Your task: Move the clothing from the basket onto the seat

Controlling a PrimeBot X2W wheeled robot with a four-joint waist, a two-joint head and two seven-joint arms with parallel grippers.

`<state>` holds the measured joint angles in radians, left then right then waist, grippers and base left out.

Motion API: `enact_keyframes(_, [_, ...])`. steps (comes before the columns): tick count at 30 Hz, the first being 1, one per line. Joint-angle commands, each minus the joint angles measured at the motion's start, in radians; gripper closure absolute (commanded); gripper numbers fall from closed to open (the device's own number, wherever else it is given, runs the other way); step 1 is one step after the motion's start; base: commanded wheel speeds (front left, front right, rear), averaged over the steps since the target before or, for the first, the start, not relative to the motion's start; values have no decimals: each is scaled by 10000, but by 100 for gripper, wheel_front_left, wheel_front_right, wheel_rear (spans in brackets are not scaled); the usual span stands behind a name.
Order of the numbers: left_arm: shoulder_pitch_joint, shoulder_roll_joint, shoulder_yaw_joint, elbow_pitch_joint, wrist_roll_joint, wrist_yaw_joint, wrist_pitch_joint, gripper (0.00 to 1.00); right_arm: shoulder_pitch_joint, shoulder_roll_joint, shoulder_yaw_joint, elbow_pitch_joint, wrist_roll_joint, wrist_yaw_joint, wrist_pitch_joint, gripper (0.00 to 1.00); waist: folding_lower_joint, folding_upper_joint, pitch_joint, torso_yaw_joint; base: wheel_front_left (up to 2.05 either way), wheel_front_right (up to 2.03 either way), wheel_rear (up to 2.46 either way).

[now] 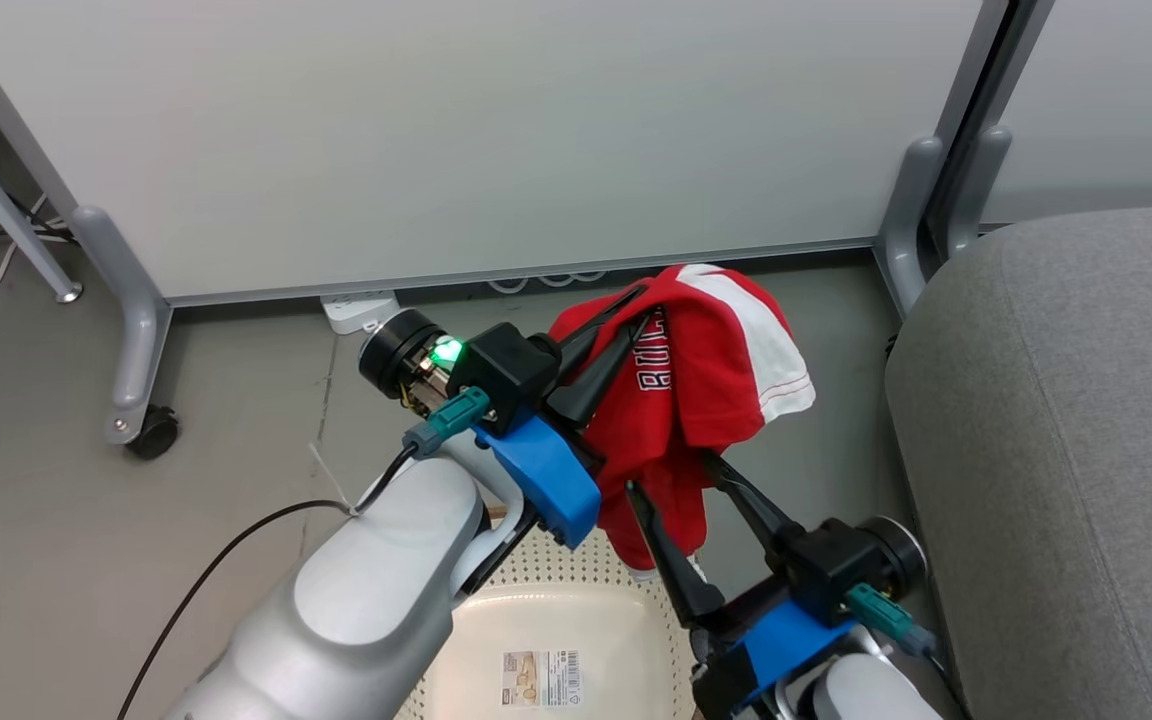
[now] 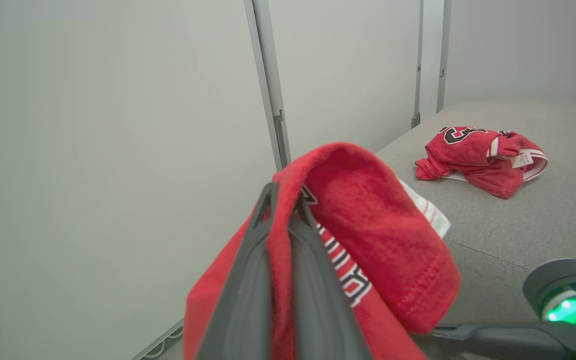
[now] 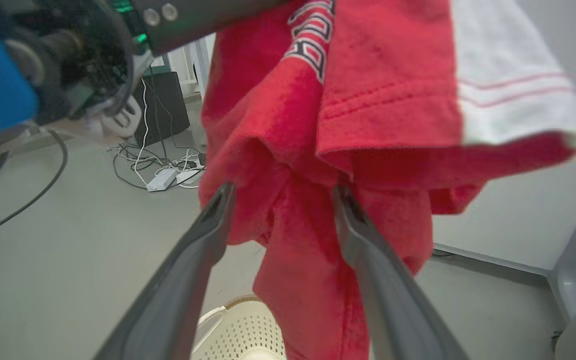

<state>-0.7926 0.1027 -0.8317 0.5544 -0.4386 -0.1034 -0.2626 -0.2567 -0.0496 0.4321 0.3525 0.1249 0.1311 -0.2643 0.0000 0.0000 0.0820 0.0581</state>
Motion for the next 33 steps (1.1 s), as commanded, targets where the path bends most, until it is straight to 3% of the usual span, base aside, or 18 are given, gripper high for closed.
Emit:
enact_keyframes(1, [-135,-40,-15,-32,42,-17,-33,100,-313,-12,178,186,31,-7,0,0,0,0,74,71,0,0,0])
enact_keyframes(20, [-582,-371,36,-259,191,-124,-33,100,-2671,-11,1046,2705,558,-7,0,0,0,0,702,649,0,0,0])
enact_keyframes(21, [-600,-387,59,-281,216,-125,-33,100,-2859,-12,1121,2813,653,-9,0,92,0,0,743,684,0,0,0])
enact_keyframes(22, [-600,-387,59,-281,216,-125,-33,100,-2859,-12,1121,2813,653,-9,0,92,0,0,743,684,0,0,0])
enact_keyframes(23, [-602,-395,72,-288,231,-132,-33,100,-2907,-12,1163,2859,725,-7,0,100,0,0,756,696,0,0,0])
enact_keyframes(33, [-445,-430,243,-226,353,-191,-33,100,-2956,-11,1312,2998,972,-7,0,100,0,0,737,684,0,0,0])
